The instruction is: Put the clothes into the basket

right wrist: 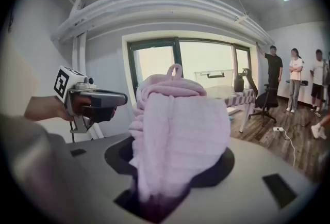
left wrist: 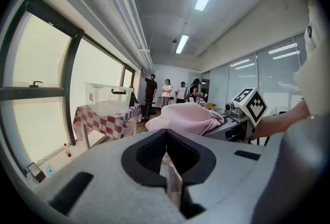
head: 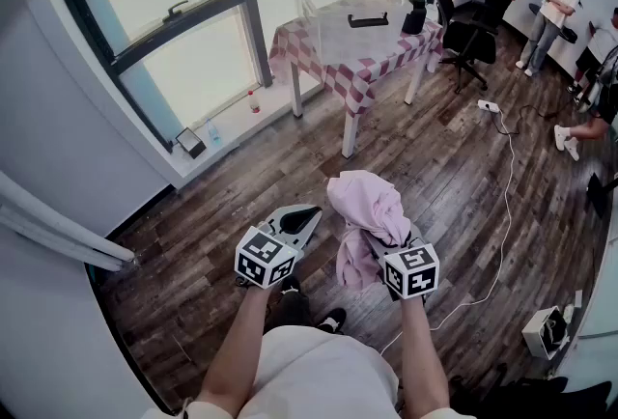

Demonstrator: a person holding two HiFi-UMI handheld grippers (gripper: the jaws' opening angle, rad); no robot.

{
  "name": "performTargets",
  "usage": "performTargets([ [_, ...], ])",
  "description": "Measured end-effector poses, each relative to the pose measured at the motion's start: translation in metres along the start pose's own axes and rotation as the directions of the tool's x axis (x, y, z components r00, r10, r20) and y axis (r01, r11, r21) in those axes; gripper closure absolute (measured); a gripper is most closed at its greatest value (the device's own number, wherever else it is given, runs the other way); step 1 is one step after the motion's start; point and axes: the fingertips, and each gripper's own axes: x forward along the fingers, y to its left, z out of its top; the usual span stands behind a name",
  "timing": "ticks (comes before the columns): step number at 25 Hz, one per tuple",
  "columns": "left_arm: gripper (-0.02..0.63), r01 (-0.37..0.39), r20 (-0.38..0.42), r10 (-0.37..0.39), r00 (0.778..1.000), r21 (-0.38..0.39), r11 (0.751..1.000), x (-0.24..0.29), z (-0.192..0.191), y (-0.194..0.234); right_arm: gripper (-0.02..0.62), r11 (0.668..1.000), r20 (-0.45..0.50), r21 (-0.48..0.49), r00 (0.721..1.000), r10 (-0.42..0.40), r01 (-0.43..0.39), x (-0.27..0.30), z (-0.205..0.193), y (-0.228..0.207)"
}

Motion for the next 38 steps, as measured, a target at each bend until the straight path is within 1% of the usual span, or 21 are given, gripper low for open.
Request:
performTargets([
  [5, 0.591, -0.016, 0.005, 0.016, 1.000, -0.003, 1.000, -0.004, -0.005, 0.000, 0.350, 0.999, -0.005, -0.038, 1.000, -0.007, 0.007, -0.003, 0.001, 0.000],
  [10, 0.591, -0.008, 0.003, 0.008, 1.000, 0.000, 1.000, 0.000, -0.006, 0.001, 0.350, 0.998, 0.000, -0.056, 1.000, -0.005, 0.005, 0.000, 0.008, 0.000],
  [20, 0.591, 0.007, -0.008, -0.007, 1.000, 0.038, 0.999, 0.003, 0.006, 0.007, 0.350, 0.998, 0.021, -0.055, 1.000, 0.004, -0.003, -0.001, 0.022, -0.006],
  [22, 0.591, 0.001, 0.002, -0.002, 1.000, 0.049, 0.999, -0.002, 0.012, 0.014, 0.350, 0.999, 0.029, -0.052, 1.000, 0.004, -0.002, 0.001, 0.027, -0.007],
  [24, 0.591, -0.013, 0.035, 0.011, 0.999, 0.054, 0.998, -0.006, 0.018, 0.026, 0.350, 0.999, 0.041, -0.052, 0.999, 0.002, 0.000, 0.006, 0.034, -0.011],
  [26, 0.591, -0.025, 0.065, 0.023, 0.998, 0.040, 0.999, -0.006, 0.021, 0.041, 0.350, 0.999, 0.045, -0.054, 0.999, -0.001, 0.003, 0.014, 0.040, -0.015],
  [27, 0.591, -0.025, 0.063, 0.023, 0.998, 0.034, 0.999, -0.005, 0.021, 0.048, 0.350, 0.999, 0.044, -0.053, 0.999, -0.002, 0.005, 0.019, 0.043, -0.017],
  [30, 0.591, -0.003, 0.030, 0.002, 1.000, 0.036, 0.999, 0.007, 0.021, 0.067, 0.350, 0.999, 0.033, -0.048, 0.999, -0.009, 0.010, 0.037, 0.053, -0.025],
  [34, 0.591, 0.045, 0.027, -0.046, 0.999, 0.025, 0.999, 0.038, 0.030, 0.094, 0.350, 0.998, 0.025, -0.062, 1.000, -0.018, 0.020, 0.066, 0.072, -0.038],
  [38, 0.591, 0.106, 0.002, -0.107, 0.994, 0.066, 0.992, 0.063, 0.037, 0.116, 0.350, 0.998, 0.026, -0.057, 0.999, -0.029, 0.030, 0.100, 0.086, -0.043],
])
